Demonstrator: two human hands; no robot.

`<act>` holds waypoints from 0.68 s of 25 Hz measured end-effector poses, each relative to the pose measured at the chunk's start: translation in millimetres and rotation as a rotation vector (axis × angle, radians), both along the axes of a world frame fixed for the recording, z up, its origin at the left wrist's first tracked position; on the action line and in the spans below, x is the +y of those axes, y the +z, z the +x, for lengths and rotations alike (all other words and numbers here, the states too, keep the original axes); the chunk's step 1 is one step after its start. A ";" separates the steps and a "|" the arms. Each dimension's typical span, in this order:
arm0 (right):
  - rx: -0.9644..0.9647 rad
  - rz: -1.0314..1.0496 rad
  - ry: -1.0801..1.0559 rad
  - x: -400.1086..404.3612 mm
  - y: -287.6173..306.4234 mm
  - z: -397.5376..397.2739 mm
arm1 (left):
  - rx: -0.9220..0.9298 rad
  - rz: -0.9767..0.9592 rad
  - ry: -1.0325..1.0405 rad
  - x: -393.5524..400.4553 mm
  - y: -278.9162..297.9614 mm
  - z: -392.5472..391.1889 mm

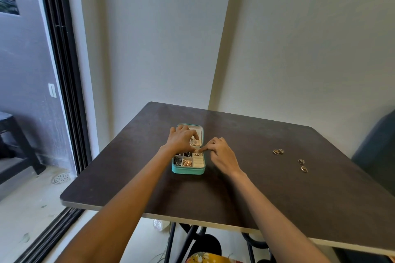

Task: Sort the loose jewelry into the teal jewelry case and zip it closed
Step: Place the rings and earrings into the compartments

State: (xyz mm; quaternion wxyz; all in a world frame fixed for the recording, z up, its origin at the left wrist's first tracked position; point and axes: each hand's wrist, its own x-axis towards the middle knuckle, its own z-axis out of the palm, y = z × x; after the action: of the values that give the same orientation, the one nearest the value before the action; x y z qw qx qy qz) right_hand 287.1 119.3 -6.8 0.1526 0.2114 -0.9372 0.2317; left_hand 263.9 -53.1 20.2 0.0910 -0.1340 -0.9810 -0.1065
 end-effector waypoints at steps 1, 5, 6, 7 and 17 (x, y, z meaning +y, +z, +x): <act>0.001 -0.070 -0.025 1.7 0.0 -0.2 | -0.007 0.025 -0.006 0.5 1.1 0.6; 0.006 -0.256 -0.183 15.4 6.7 -2.6 | 0.032 0.217 -0.060 24.2 10.5 -0.1; 0.001 -0.297 -0.242 21.2 8.7 -2.8 | 0.039 0.276 -0.088 39.9 12.4 -1.1; -0.009 -0.344 -0.310 29.0 10.0 -3.0 | 0.031 0.333 -0.114 59.6 13.9 -2.0; -0.108 -0.261 -0.765 171.7 2.7 -20.1 | -0.241 0.613 -0.155 241.8 -7.9 -21.4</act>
State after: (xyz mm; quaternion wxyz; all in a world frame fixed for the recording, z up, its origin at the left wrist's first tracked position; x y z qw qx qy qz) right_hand 267.1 291.1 -4.1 0.2039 -0.1863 -0.9176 0.2860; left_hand 242.5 188.6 12.3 0.0020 -0.1609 -0.8940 -0.4182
